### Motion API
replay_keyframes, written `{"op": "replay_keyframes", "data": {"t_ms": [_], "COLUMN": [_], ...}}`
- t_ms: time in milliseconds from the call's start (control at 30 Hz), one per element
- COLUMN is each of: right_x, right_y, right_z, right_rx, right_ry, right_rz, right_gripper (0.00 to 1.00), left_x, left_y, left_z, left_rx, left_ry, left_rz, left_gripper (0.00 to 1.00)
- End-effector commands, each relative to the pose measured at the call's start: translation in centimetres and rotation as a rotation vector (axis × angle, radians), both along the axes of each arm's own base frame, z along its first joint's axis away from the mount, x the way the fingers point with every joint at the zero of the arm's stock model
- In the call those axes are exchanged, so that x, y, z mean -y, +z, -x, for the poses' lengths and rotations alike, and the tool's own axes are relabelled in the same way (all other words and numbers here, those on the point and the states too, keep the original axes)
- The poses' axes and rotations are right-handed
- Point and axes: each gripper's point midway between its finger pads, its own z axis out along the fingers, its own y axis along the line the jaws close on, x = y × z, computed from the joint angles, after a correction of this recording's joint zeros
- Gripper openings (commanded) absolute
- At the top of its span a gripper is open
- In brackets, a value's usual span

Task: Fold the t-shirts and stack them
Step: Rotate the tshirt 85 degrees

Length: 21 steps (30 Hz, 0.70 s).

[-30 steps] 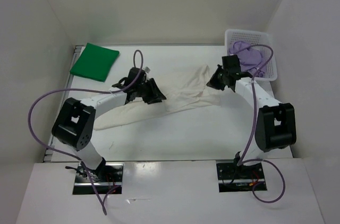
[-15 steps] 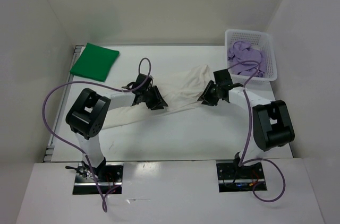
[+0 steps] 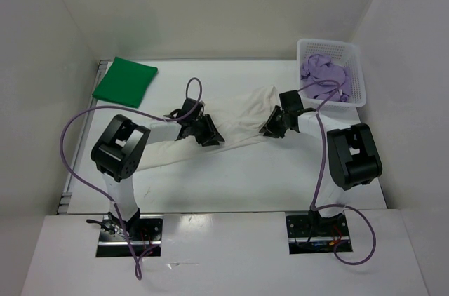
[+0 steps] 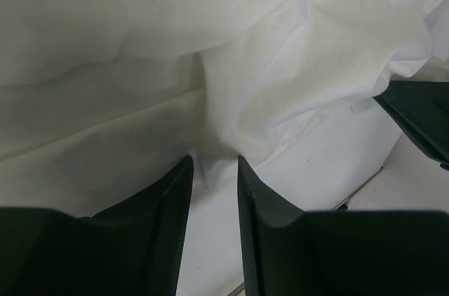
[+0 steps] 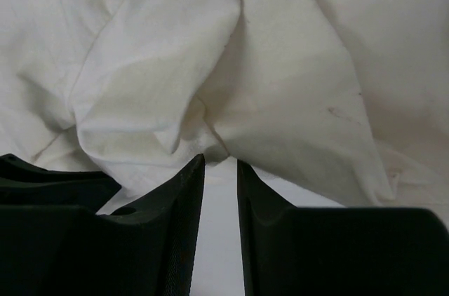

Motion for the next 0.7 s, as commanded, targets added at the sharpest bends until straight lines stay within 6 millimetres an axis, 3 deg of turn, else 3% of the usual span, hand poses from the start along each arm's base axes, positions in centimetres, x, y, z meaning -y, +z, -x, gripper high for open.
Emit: {"op": "replay_keyframes", "data": {"t_ms": [0, 200, 300, 500, 667], "right_x": [-1.0, -1.1, -1.1, -1.0, -0.7], "right_y": [2.3, 2.7, 2.5, 2.1, 3.6], "right_z": [-2.7, -2.7, -3.0, -3.2, -2.5], "right_rx": [0.097, 0.103, 0.100, 0.093, 0.117], "right_ry": [0.005, -0.002, -0.002, -0.008, -0.014], "right_rz": [-0.030, -0.038, -0.037, -0.027, -0.025], "right_gripper": [0.30, 0.34, 0.34, 0.11, 0.04], "left_x": [1.0, 1.4, 1.5, 1.5, 1.5], "left_y": [-0.7, -0.3, -0.2, 0.8, 2.6], "left_z": [0.2, 0.4, 0.3, 0.0, 0.3], "left_rx": [-0.022, -0.014, -0.011, 0.007, 0.028], "left_ry": [-0.018, -0.027, -0.020, -0.008, -0.022], "left_rz": [0.011, 0.015, 0.022, 0.030, 0.044], "left_gripper": [0.39, 0.38, 0.32, 0.19, 0.12]}}
